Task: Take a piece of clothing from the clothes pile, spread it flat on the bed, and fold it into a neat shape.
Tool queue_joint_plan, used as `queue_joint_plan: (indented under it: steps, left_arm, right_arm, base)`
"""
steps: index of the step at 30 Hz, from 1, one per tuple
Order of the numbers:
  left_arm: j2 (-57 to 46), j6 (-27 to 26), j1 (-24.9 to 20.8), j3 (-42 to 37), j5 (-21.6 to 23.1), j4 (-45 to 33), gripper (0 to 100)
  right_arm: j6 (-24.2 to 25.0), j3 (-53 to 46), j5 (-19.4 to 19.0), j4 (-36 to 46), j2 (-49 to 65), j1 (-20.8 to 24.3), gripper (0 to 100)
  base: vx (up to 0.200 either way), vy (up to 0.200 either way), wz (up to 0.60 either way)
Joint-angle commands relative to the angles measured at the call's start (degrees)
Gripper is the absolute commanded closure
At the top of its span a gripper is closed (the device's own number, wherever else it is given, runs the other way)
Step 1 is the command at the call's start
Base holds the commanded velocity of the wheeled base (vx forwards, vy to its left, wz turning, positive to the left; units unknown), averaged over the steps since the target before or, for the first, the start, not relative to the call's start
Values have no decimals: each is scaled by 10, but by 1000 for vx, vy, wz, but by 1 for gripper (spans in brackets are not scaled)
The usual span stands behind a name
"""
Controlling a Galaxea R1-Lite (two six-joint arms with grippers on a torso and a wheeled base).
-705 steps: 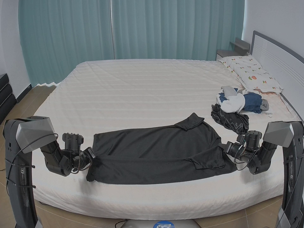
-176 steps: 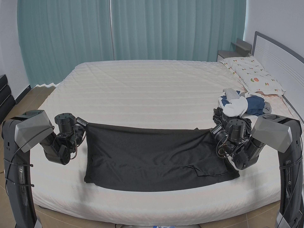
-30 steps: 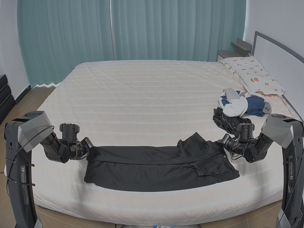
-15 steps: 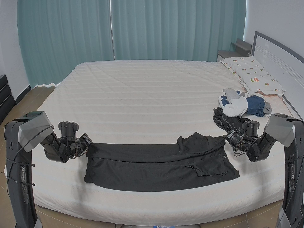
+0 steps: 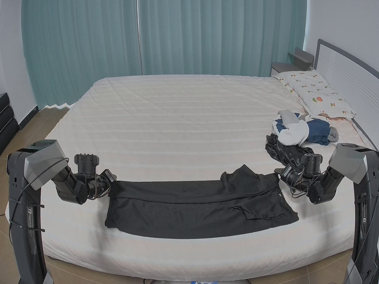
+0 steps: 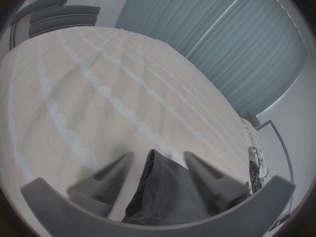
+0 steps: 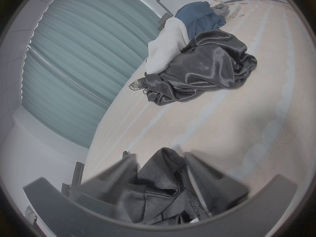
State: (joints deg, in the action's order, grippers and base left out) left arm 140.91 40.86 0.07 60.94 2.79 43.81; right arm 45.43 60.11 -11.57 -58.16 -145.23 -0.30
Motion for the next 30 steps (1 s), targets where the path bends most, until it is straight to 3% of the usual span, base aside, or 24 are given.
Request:
queue_joint_plan:
  steps: [1,8,9,18,24,30]
  left_arm:
    - [2,0,-2,-1,0,0,0]
    - [2,3,1,0,1,2,0]
    - [2,4,1,-1,1,2,0]
    - [2,1,1,-4,1,4,0]
    - [2,1,0,-12,1,7,0]
    - [2,0,0,-12,1,7,0]
  right_arm:
    - [-2,-6,1,-3,8,0,0]
    - [-41,-51,-17,3,96,17,0]
    - [-83,-66,-29,8,114,33,0]
    - [-225,-28,-33,96,116,93,0]
    - [-273,25,-25,175,100,108,0]
    - [-301,51,-5,192,81,105,0]
  base:
    - [0,0,0]
    - [0,0,0]
    - [0,0,0]
    - [0,0,0]
    - [0,0,0]
    - [0,0,0]
